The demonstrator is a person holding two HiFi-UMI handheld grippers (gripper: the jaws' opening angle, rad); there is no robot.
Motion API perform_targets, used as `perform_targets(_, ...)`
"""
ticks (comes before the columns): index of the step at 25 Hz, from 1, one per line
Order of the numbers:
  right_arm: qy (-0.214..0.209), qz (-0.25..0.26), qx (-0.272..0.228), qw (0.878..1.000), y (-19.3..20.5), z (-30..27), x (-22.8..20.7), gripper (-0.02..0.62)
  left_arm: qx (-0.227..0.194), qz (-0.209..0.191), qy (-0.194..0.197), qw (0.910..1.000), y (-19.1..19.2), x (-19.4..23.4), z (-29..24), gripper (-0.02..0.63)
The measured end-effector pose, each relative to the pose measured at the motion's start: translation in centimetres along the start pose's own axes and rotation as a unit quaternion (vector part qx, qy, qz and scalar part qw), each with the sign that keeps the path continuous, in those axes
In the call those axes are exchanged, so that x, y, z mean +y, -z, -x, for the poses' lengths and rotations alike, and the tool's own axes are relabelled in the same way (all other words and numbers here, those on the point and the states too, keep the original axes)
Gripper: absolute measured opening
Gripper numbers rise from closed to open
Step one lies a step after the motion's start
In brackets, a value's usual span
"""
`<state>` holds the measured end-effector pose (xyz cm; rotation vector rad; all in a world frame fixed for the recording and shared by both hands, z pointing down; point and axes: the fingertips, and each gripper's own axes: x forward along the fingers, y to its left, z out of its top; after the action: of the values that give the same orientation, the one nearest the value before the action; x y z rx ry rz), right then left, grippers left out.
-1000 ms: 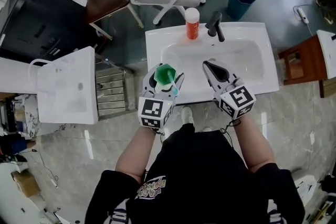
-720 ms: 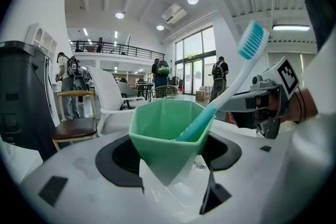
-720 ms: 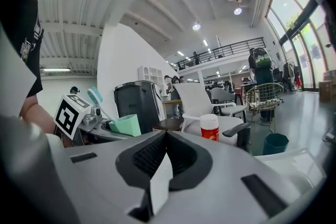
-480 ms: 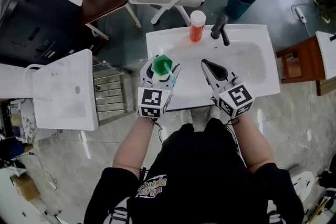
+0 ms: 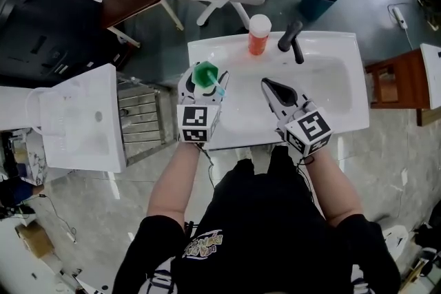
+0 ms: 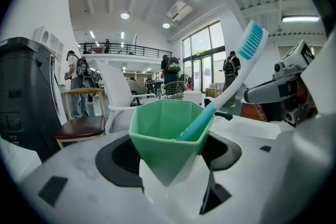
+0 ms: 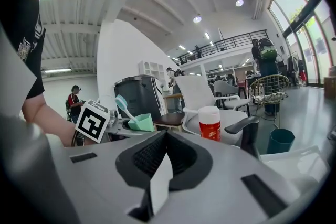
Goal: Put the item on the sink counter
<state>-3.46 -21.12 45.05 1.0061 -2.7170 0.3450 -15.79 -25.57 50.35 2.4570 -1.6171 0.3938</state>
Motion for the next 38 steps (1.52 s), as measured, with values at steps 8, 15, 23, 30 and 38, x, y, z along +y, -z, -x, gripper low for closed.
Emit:
perform_targets(8, 0.006, -0.014, 0.015, 1.000, 1.4, -0.9, -2.2, 0.054, 0.012, -0.002, -0.014, 0.9998, 1.8, 1.6, -3.5, 0.319)
perform_targets(15, 0.005, -0.029, 0.029, 0.999, 2.8, -2.0, -3.5, 0.054, 0.031, -0.009, -0.015, 0.9994, 3.9, 2.4, -6.3, 0.319)
perform_targets(23, -0.007, -0.040, 0.051, 0.998, 4.4, -3.4, -3.6, 0.054, 0.053, 0.000, -0.033, 0.9980, 7.0, 4.5, -8.9, 0.319)
perform_targets(30, -0.012, -0.045, 0.063, 0.997, 5.0, -4.4, -4.3, 0.054, 0.057, 0.004, -0.042, 0.9975, 7.9, 5.5, -10.5, 0.319)
perform_targets(38, -0.015, -0.048, 0.070, 0.996, 5.3, -5.3, -5.0, 0.054, 0.060, 0.005, -0.037, 0.9975, 8.7, 5.7, -11.7, 0.321)
